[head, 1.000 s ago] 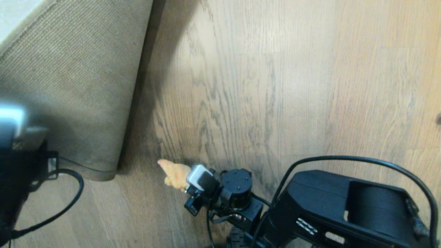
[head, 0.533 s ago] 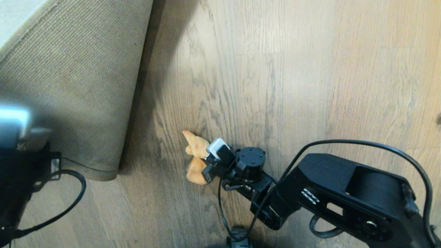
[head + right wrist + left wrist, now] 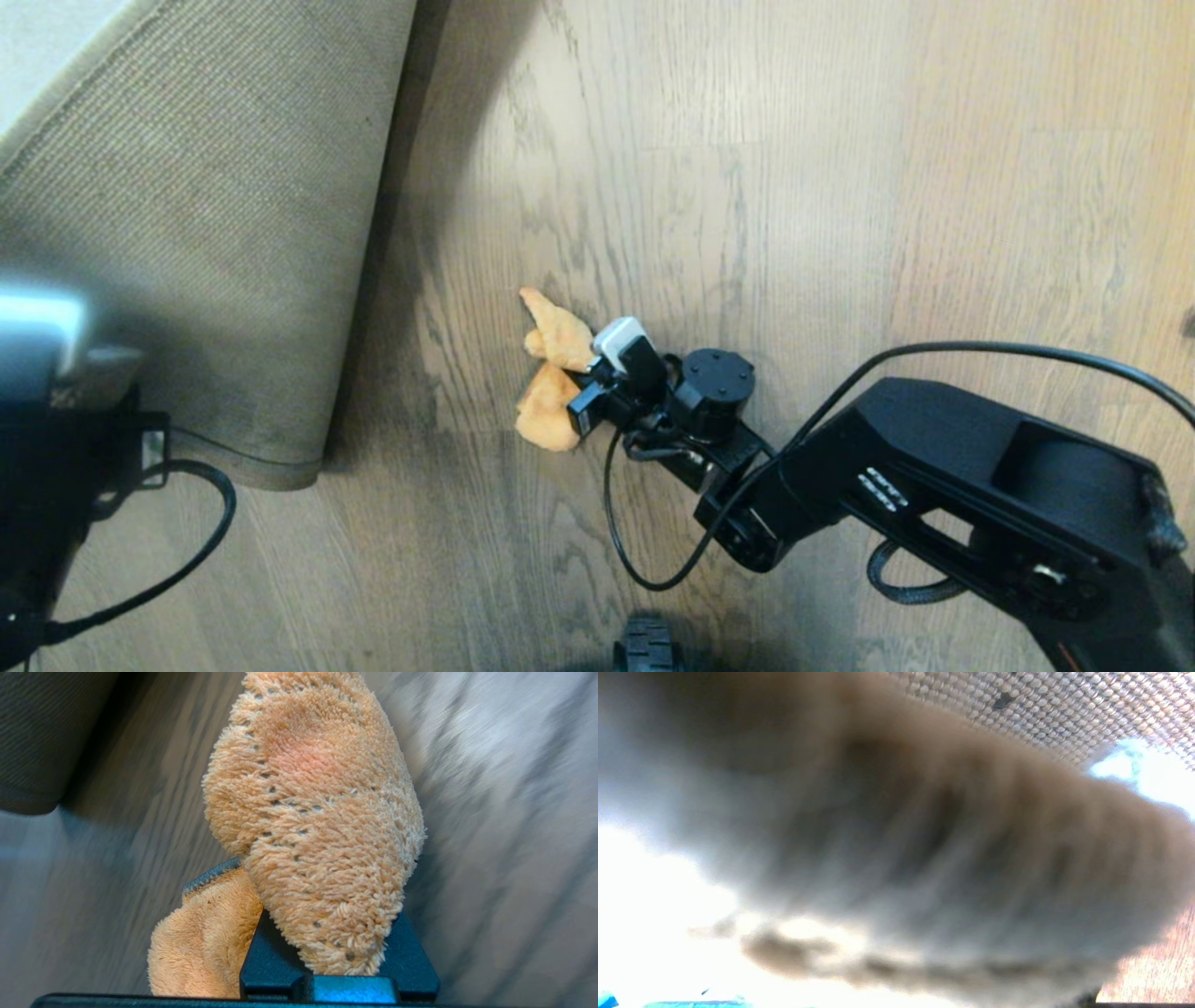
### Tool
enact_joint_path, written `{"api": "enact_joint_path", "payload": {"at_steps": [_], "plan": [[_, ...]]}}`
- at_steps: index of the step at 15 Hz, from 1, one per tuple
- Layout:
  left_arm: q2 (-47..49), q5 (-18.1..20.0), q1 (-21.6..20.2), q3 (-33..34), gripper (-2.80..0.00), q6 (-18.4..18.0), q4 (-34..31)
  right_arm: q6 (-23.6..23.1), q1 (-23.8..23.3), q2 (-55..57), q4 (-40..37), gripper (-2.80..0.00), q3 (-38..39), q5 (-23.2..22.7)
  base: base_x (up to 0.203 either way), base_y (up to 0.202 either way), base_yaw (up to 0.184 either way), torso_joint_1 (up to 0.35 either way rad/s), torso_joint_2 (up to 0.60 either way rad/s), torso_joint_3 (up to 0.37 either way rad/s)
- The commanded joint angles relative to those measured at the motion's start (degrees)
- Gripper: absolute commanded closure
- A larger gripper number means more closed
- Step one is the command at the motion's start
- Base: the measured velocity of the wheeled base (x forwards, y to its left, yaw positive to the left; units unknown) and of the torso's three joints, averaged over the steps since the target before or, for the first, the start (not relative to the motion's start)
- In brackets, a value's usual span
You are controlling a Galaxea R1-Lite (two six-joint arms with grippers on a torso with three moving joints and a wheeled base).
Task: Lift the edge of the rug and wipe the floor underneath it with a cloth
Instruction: Wipe the floor under the carpet with a rag
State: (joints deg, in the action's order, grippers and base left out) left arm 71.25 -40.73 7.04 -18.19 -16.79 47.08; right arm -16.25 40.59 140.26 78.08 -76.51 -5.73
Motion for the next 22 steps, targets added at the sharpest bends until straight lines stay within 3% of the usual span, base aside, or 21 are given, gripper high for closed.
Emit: {"api": "enact_joint_path", "payload": {"at_steps": [1,9,12,18,22], "plan": [[-0.1,-0.3,0.0,0.0,0.00,-0.1,0.3,-0.1,-2.0,-2.4,0.4,0.00,0.0,0.2,0.000,0.000,0.000,0.000,0.00,0.000],[-0.7,-0.3,0.0,0.0,0.00,-0.2,0.2,0.0,-10.7,-9.8,-0.8,0.00,0.2,0.1,0.000,0.000,0.000,0.000,0.00,0.000],[-0.9,-0.4,0.0,0.0,0.00,-0.3,0.3,-0.1,-10.4,-10.5,-0.6,0.00,1.1,0.1,0.000,0.000,0.000,0.000,0.00,0.000],[-1.2,-0.8,0.0,0.0,0.00,-0.3,0.4,-0.6,-0.4,-11.1,0.1,0.00,7.9,0.2,0.000,0.000,0.000,0.000,0.00,0.000],[-1.6,-0.8,0.1,0.0,0.00,-0.3,0.2,-3.5,8.1,-11.4,0.6,0.00,13.1,0.2,0.000,0.000,0.000,0.000,0.00,0.000]]}}
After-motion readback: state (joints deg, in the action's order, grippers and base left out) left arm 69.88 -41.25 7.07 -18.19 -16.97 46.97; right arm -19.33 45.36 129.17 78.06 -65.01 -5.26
